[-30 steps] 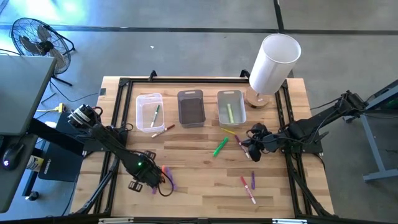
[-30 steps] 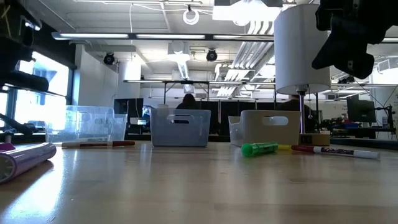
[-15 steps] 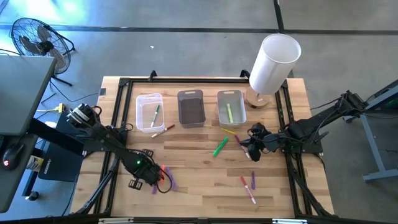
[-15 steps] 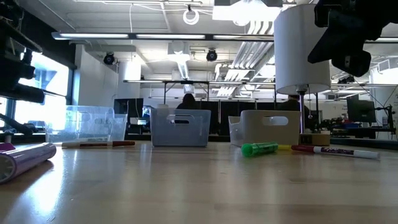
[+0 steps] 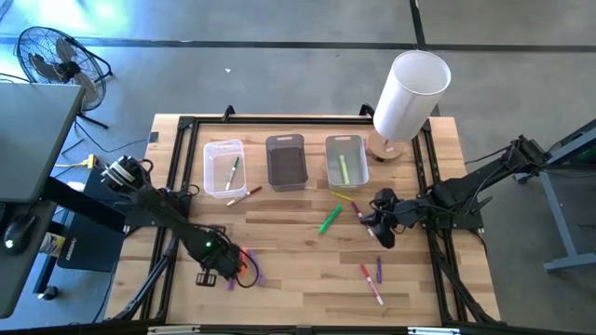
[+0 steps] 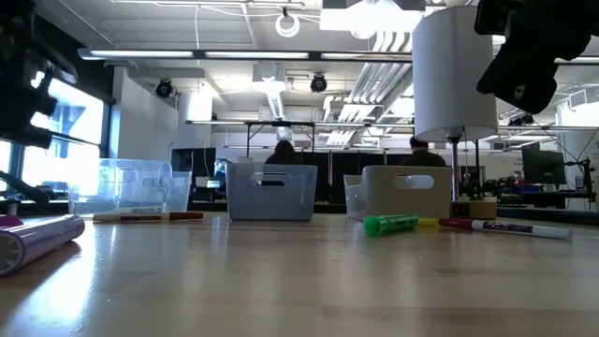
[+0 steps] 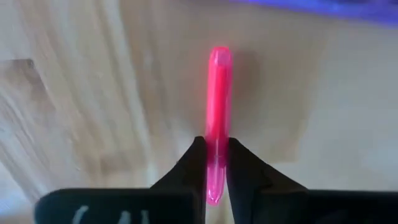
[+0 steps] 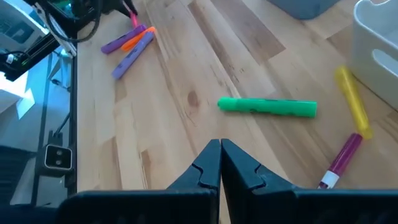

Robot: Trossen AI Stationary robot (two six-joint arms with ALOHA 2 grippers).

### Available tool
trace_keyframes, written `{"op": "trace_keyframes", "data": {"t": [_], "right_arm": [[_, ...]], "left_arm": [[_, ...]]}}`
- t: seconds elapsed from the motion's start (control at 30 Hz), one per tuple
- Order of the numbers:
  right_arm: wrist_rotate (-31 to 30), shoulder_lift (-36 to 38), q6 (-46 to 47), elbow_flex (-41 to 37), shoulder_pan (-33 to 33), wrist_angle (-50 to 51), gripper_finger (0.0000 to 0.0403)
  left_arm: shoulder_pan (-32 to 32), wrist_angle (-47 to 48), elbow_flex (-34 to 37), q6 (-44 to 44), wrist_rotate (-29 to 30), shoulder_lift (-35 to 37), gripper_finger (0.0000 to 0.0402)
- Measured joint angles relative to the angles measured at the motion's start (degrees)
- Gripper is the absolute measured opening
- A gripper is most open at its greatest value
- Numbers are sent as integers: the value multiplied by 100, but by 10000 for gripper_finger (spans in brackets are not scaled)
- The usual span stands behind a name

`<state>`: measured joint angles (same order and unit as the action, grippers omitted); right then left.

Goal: Pick & Place Markers
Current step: Put the pink pen into the black bin

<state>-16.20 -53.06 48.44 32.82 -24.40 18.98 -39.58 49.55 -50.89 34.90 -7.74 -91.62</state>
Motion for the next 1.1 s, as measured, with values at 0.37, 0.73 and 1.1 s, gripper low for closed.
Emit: {"op": "trace_keyframes", "data": {"t": [0.37, 0.73, 1.1], "right_arm": [[530, 0, -108, 0, 0, -1, 0], [268, -2, -237, 0, 0, -8, 0], [-38, -4, -213, 0, 0, -91, 0]], "left_arm": [[19, 105, -1082, 1850, 1471, 825, 27], [1311, -660, -2446, 2229, 2898, 814, 27], [3960, -1020, -2517, 1933, 2201, 487, 28]]}}
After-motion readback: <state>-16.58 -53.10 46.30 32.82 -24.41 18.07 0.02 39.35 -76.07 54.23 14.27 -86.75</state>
